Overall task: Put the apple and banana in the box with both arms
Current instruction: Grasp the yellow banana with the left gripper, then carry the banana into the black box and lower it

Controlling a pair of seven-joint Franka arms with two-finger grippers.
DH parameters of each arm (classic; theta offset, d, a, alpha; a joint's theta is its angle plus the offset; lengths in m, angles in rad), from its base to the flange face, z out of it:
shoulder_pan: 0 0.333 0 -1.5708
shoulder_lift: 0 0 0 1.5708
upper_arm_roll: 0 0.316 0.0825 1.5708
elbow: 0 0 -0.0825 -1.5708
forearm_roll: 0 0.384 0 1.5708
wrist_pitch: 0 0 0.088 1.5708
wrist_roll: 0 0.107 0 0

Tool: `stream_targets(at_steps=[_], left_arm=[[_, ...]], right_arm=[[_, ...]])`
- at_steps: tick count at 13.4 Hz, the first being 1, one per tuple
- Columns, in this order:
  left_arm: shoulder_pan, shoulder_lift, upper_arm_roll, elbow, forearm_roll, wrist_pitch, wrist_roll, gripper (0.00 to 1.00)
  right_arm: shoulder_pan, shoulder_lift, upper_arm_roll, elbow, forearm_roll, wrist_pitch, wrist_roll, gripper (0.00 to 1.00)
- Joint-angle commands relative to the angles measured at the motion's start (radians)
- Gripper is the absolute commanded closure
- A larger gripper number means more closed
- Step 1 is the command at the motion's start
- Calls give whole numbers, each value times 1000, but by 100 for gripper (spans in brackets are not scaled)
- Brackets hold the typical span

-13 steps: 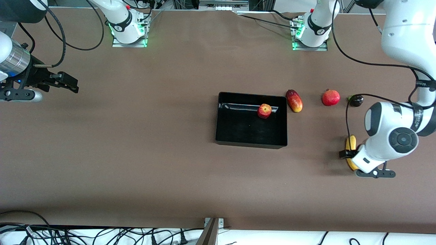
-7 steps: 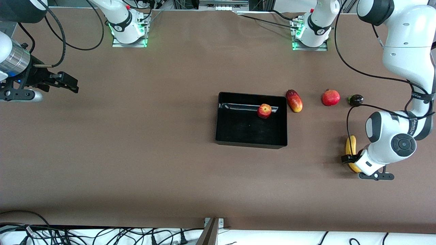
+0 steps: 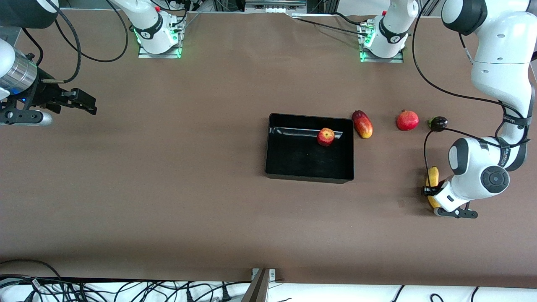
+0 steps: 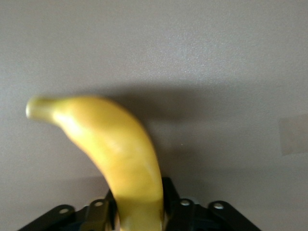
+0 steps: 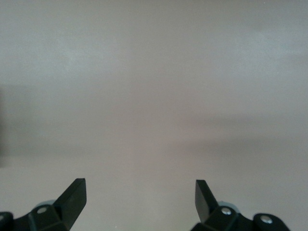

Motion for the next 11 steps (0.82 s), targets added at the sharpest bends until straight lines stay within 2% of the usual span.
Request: stream_targets(at_steps=[1, 4, 6, 7, 8, 9, 11], left_arm=[[14, -17, -16, -3, -41, -76, 38, 100], [12, -118, -104, 13, -78, -285, 41, 100], [2, -196, -231, 30, -70, -429, 38, 100], [-15, -204, -302, 73, -66, -498, 30, 100], [-50, -204, -341, 128, -75, -546, 24, 100], [-101, -200, -359, 176, -81, -569, 14, 100], [-220, -186, -359, 194, -101, -568, -102, 100]], right_arm=[[-10, 2, 8, 9, -11, 0, -1, 0], [-10, 2, 8, 9, -11, 0, -1, 0], [-10, 2, 8, 9, -11, 0, -1, 0], [-10, 2, 8, 9, -11, 0, -1, 0], [-10, 2, 8, 9, -11, 0, -1, 0], [-10, 2, 8, 9, -11, 0, -1, 0], [-10, 2, 8, 9, -11, 0, -1, 0]])
